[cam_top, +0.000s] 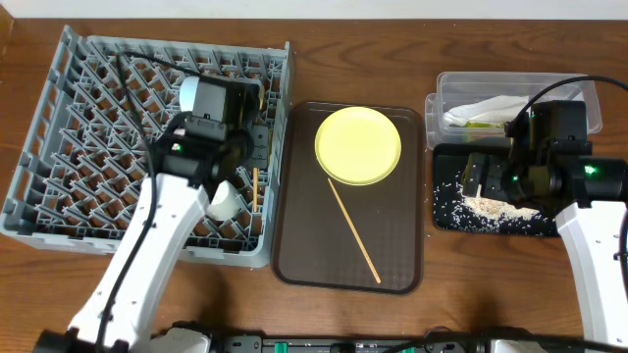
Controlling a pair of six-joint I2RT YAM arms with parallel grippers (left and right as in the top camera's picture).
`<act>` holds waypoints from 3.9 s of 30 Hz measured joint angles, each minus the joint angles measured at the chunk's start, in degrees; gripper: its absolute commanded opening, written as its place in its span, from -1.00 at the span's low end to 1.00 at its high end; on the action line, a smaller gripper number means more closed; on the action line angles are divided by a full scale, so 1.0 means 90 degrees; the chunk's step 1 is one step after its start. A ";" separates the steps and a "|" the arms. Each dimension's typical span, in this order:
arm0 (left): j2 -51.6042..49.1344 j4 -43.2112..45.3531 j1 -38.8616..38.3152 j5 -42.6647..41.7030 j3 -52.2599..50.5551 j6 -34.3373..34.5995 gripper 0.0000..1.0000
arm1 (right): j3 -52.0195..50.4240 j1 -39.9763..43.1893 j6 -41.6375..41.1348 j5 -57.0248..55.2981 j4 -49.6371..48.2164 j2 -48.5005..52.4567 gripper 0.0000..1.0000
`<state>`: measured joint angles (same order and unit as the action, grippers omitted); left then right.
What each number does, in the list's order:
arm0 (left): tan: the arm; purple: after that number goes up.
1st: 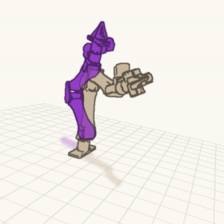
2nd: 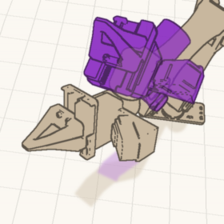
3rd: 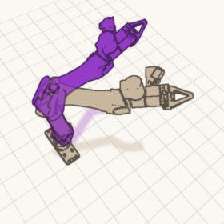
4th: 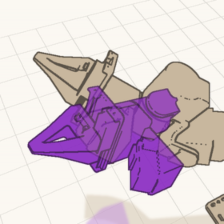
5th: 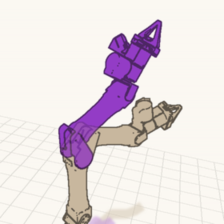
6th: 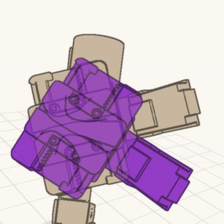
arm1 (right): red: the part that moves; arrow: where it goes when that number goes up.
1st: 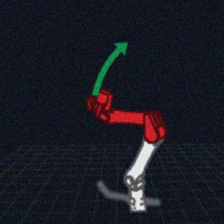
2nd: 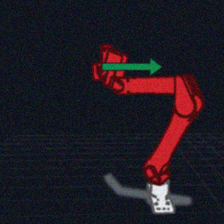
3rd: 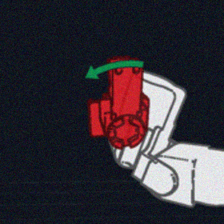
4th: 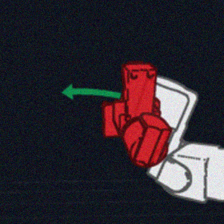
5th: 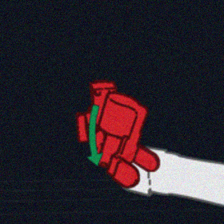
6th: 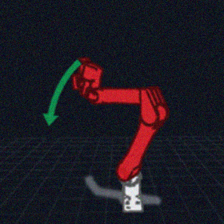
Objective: Sort waste into correct bins and load items into the dishwasher
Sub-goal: 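Lift the chopstick with the left gripper and carry it to the rack, then release the chopstick upright in the rack and withdraw the left gripper, then reach the left gripper to the remaining chopstick on the tray and grasp, then carry the second chopstick into the rack and release it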
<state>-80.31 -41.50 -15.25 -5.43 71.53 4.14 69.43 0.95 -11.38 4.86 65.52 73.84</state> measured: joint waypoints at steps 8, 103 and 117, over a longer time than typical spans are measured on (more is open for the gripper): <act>-0.1134 0.0219 0.0017 0.0002 0.0000 -0.0347 -0.84 | 0.0000 0.0000 0.0002 0.0000 0.0000 0.0002 0.93; -0.0993 -0.0347 -0.1467 -0.0209 0.0109 0.3325 -0.85 | 0.0000 0.0000 0.0000 0.0000 0.0027 0.0000 0.94; -0.0551 -0.0340 0.0124 -0.0185 0.0109 0.0243 -0.85 | 0.0000 0.0000 0.0000 0.0000 0.0017 0.0000 0.94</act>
<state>-85.27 -44.56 -14.13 -7.09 72.51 6.33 69.43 0.95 -11.38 4.86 65.67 73.84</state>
